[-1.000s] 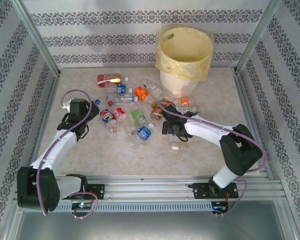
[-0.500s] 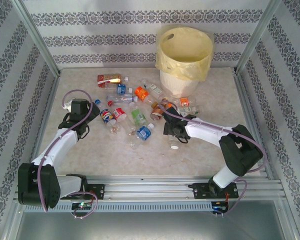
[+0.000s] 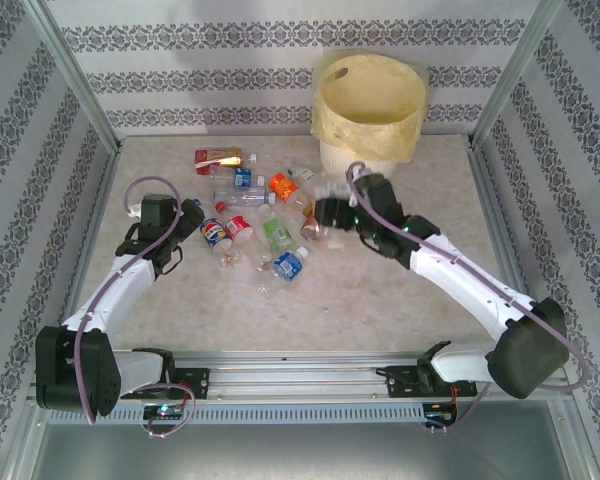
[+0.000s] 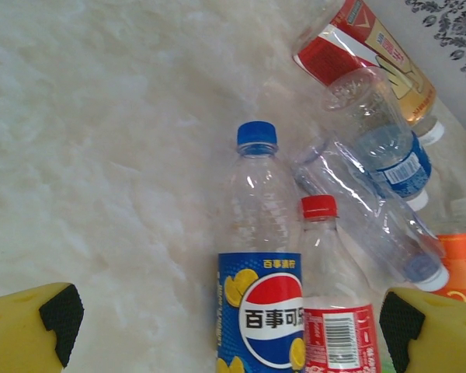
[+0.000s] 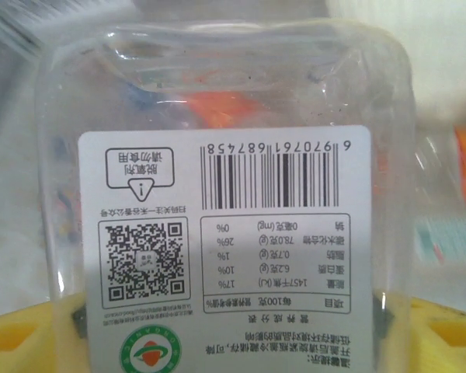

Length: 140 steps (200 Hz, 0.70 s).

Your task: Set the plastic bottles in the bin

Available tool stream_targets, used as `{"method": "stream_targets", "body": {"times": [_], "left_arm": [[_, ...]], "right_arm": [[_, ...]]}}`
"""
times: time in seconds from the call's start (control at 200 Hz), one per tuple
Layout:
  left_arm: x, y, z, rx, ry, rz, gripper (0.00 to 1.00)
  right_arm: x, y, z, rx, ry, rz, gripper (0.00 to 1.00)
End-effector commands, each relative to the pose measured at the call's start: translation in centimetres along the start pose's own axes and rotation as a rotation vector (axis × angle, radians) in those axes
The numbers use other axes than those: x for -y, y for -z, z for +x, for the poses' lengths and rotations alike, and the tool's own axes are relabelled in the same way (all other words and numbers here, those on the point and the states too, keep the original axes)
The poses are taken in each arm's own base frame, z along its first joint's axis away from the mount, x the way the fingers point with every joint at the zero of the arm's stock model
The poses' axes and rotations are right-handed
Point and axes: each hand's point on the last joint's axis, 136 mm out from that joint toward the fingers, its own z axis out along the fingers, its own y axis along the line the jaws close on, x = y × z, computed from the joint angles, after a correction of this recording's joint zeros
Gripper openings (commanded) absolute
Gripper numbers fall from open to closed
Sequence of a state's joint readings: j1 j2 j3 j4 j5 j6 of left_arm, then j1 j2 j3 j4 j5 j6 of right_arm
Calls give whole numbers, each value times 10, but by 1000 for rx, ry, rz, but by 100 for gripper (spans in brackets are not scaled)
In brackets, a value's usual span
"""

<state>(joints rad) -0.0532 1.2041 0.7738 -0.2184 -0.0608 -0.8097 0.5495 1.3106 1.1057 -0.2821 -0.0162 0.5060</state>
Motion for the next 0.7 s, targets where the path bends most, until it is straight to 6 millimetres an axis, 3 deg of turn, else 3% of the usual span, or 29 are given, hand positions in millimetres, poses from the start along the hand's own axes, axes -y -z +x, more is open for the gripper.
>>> {"method": "stream_targets", "body": {"times": [0.0,0.195,0.375,0.505,0.694], "left_arm": [[24,4,-10,2,30,64,99],[24,3,-9,-11,37,56,99],[21,2,-6,-22,40,44,99],[18,3,-4,-24,40,34,99],[16,1,-1,-36,47,29,99]], "right_arm": [[-55,25,-81,185,146,-228,71],[-71,36,-177,385,255,-251,72],[-50,24,-251,538,266,-136,73],[-25,4,-285,589,256,-24,73],[30,-29,-308,617,187,207,74]]}}
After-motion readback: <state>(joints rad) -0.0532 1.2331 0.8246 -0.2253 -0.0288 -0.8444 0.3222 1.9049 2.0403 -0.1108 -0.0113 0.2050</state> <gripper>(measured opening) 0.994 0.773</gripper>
